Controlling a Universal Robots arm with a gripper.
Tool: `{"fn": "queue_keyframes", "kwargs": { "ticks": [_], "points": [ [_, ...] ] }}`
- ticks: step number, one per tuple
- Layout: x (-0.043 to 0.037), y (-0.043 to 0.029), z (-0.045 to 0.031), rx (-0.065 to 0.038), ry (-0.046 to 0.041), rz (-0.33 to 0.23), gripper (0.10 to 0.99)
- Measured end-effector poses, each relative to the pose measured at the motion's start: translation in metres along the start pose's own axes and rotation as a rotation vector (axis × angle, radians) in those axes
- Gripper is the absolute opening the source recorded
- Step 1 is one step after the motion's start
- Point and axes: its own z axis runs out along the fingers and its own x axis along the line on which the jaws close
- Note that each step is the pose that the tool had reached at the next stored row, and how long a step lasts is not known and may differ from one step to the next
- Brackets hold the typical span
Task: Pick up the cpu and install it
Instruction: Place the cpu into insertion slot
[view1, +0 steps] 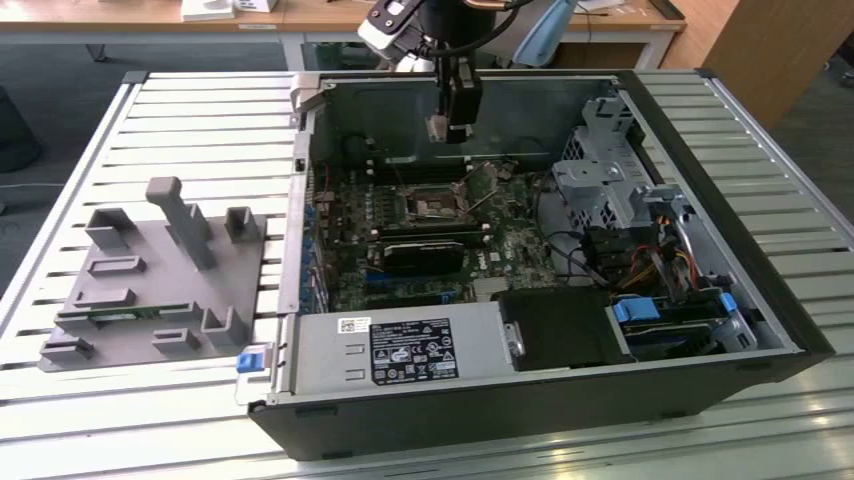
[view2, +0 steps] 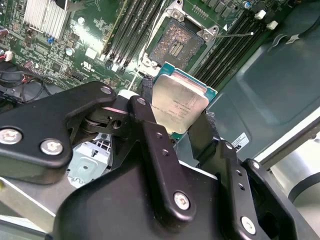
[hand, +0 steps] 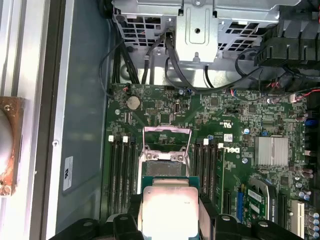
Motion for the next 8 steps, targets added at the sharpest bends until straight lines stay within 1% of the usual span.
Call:
{"fn": "queue_keyframes", "kwargs": {
  "ticks": [5, 8],
  "points": [
    [0.0000, -0.0008, 0.0050, 0.000, 0.0000, -0.001, 0.533],
    [0.0000, -0.0030, 0.0088, 0.000, 0.0006, -0.011, 0.533]
  ]
}}
